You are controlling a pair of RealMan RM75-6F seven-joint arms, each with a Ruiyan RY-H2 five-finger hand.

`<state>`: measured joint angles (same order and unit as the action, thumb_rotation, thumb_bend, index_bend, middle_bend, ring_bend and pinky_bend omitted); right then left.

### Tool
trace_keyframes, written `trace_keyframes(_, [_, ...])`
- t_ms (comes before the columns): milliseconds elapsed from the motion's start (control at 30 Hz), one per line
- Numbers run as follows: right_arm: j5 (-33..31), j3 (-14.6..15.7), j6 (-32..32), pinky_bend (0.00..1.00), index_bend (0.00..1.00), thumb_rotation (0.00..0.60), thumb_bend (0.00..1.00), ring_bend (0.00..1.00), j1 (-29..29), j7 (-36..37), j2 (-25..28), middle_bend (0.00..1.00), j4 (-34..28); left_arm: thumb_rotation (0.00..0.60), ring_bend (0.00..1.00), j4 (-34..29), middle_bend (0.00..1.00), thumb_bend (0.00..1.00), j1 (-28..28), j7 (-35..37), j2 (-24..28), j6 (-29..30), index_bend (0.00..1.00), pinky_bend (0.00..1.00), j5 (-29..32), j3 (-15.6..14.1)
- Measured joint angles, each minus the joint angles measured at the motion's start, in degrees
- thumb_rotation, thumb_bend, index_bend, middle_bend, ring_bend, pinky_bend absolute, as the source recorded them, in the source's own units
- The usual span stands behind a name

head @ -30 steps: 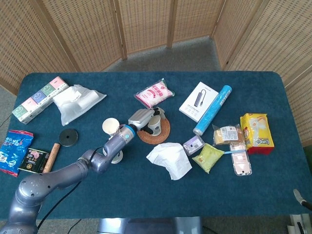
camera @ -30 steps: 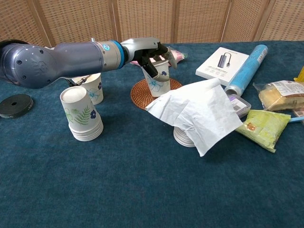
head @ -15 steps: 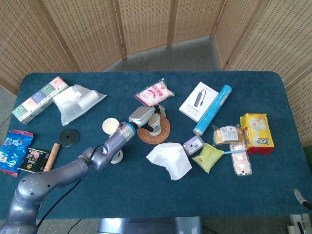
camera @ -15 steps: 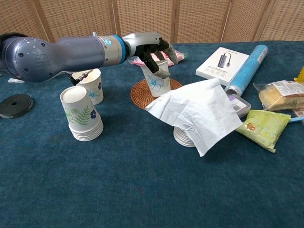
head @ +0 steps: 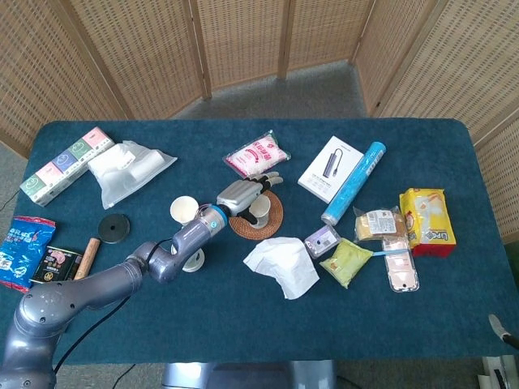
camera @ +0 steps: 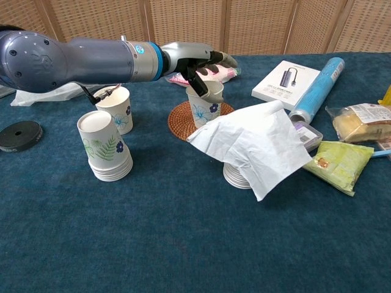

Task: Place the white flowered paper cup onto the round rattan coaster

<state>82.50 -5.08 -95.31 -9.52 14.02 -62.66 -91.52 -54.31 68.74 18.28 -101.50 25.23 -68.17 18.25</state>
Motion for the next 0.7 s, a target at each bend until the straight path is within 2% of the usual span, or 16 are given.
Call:
trace_keyframes(67, [0.14, -0.03, 0.01, 0.0, 0.0, 0.6, 0.25, 0.0, 0.07, -0.01, 0.02, 0.0, -0.05, 0.483, 0.0, -1.18, 0.0, 0.37, -0.17, 0.12, 0.84, -0.02, 0.0, 0.0, -0.28, -0.14])
trace_keyframes(200, [0.43, -0.11, 0.06, 0.0, 0.0, 0.6, 0.25, 0.0, 0.25, -0.12, 0.01, 0.0, -0.21, 0.457, 0.0, -3.61, 0.0, 0.37, -0.87, 0.4, 2.45, 1.18, 0.0, 0.0, -0.91, -0.25])
trace_keyframes(467, [0.9, -0.17, 0.11, 0.0, 0.0, 0.6, 0.25, 0.0, 0.52, -0.45, 0.18, 0.0, -0.77, 0.451, 0.0, -7.49, 0.0, 0.37, -2.34, 1.16, 5.1, 5.15, 0.0, 0.0, -2.03, 0.23])
trace_keyframes(700, [1.1, -0.54, 0.52, 0.0, 0.0, 0.6, 0.25, 0.0, 1.23, -1.37, 0.36, 0.0, -1.49, 0.472, 0.0, -13.18, 0.0, 0.37, -5.26, 0.36, 8.7, 11.83, 0.0, 0.0, -2.85, 0.68])
